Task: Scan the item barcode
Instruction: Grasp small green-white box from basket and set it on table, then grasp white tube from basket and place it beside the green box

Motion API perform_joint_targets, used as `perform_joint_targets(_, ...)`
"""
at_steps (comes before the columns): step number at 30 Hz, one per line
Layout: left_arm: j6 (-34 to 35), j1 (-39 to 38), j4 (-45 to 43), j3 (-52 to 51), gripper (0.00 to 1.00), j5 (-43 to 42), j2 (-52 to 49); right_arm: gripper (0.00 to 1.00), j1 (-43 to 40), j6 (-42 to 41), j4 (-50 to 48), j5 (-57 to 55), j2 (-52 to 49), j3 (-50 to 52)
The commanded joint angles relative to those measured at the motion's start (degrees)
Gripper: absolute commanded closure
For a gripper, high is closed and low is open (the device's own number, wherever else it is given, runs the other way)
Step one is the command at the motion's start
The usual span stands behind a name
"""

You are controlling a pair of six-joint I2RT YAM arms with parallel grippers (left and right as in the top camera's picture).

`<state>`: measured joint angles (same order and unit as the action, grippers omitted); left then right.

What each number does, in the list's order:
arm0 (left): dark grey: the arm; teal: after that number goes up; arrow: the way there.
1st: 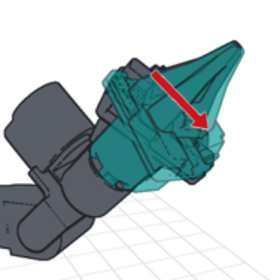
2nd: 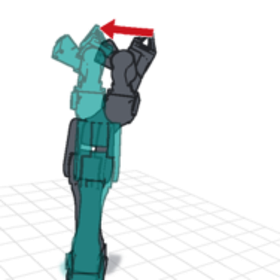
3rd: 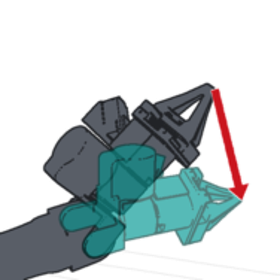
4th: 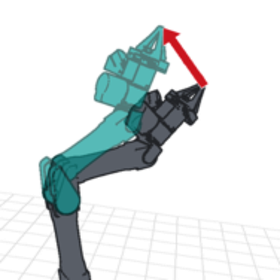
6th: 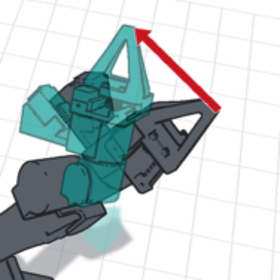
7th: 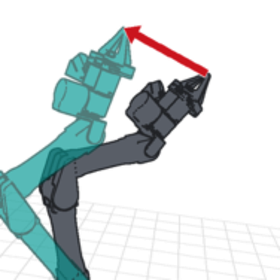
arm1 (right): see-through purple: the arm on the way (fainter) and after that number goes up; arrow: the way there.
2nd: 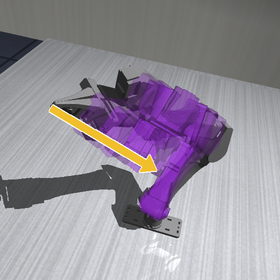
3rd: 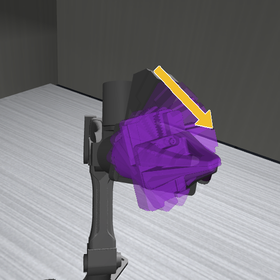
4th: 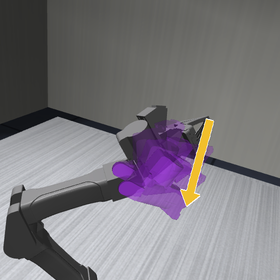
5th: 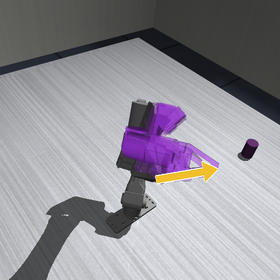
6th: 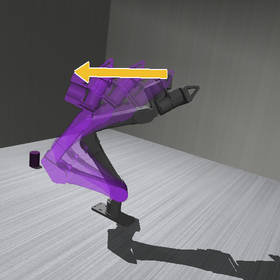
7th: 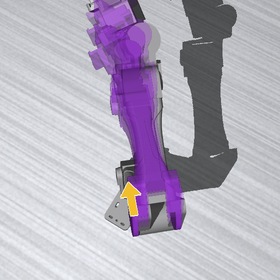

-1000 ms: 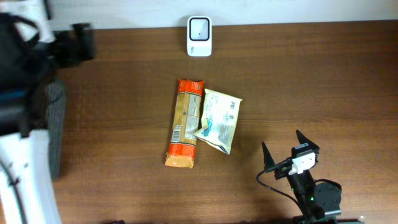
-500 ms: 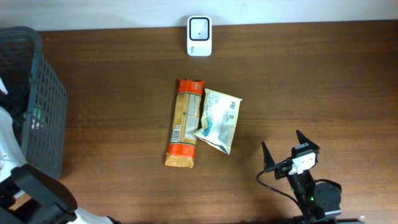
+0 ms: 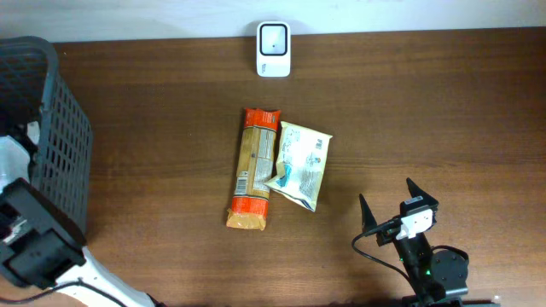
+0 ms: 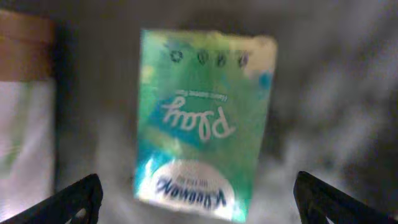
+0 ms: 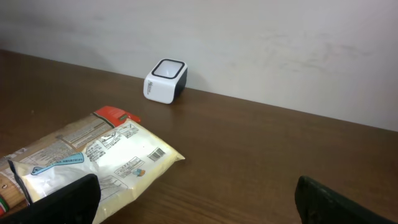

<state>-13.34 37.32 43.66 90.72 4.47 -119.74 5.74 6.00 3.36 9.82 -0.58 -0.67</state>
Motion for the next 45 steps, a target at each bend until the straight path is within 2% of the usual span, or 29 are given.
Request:
perform_joint_targets(1,-0.4,0.3,0.2,-0.4,0.09,-0.8,-2.8,0.01,0.3,-0.5,0.1,0.2,0.4,0.3)
perform_joint_targets(2,-0.4,0.3,0.1,-0.4,0.16,-0.8,-2.8,0.02,0.3,-0.5,0.1,0.3,0.4,0.3)
perform_joint_targets(3,-0.4,0.3,0.3,-0.4,0.38,-0.8,-2.8,0.01,0.3,-0.5,0.1,0.2,0.4,0.3)
perform_joint_targets(5,-0.4,0.3,0.5,-0.4,0.65,-0.8,-2.8,0.02,0.3,-0.5,0.1,0.3,0.4,0.3)
perform_joint_targets(6,-0.4,0.3,0.8,-0.3,0.72,-0.9,-2.8,0.01,0.3,-0.5,0.1,0.3,0.4,0.3)
perform_joint_targets(9,0.2,0.3,2.0,-0.1,0.76,-0.9,-2.6,0.01,0.3,-0.5,0.1,0.3,0.4,0.3)
perform_joint_targets(12,5.1,0.3,5.2,5.0,0.76,-1.7,-0.2,0.01,0.3,-0.5,0.1,0.3,0.4,0.3)
perform_joint_targets(14,5.2,0.3,7.5,9.6,0.76,-7.6,3.8,0.02,0.3,-0.5,0.1,0.2,0.4,0.3)
perform_joint_targets(15,5.2,0.3,8.3,11.7,0.76,-10.2,6.3,0.01,0.3,-0.5,0.1,0.3,0.4,0.3)
perform_joint_targets(17,5.4,0.3,11.1,15.2,0.8,-20.5,15.8,0.01,0.3,-0.5,0.1,0.3,0.4,0.3)
perform_joint_targets(18,8.2,0.3,11.4,15.2,0.8,-22.1,20.3,0.01,0.3,-0.5,0.1,0.3,0.4,0.3)
perform_joint_targets(22,8.5,-0.5,17.9,15.2,0.82,-25.3,30.6,0.01,0.3,-0.5,0.1,0.2,0.4,0.3)
perform_joint_targets(24,10.8,-4.3,26.1,15.0,0.78,-25.7,31.3,0.01,0.3,-0.5,0.1,0.3,0.4,0.3)
perform_joint_targets(26,9.9,-9.4,28.3,12.4,0.76,-25.7,30.8,0.01,0.3,-0.5,0.1,0.3,0.4,0.3)
perform_joint_targets(32,9.5,-28.3,23.5,-8.9,0.77,-25.7,28.0,0.01,0.3,-0.5,0.1,0.3,0.4,0.3)
perform_joint_targets(34,9.5,-35.1,17.6,-18.1,0.69,-26.8,26.8,0.01,0.3,-0.5,0.1,0.3,0.4,0.3)
perform_joint_targets(36,9.5,-39.2,14.4,-21.5,0.68,-26.6,26.4,0.01,0.3,-0.5,0.1,0.3,0.4,0.3)
perform_joint_targets(37,9.5,-40.3,13.4,-21.7,0.55,-26.6,26.4,0.01,0.3,-0.5,0.1,0.3,0.4,0.3)
perform_joint_targets(38,9.4,-41.7,9.9,-21.6,0.01,-26.6,26.4,0.01,0.3,-0.5,0.1,0.3,0.4,0.3)
perform_joint_targets(41,9.5,-39.8,10.1,-14.1,0.01,-26.6,26.6,0.01,0.3,-0.5,0.1,0.3,0.4,0.3)
perform_joint_targets(44,9.4,-35.2,15.4,6.4,0.01,-26.5,27.6,0.01,0.3,-0.5,0.1,0.3,0.4,0.3)
perform_joint_targets(45,9.4,-32.1,15.5,16.7,0.01,-26.6,27.8,0.01,0.3,-0.5,0.1,0.2,0.4,0.3)
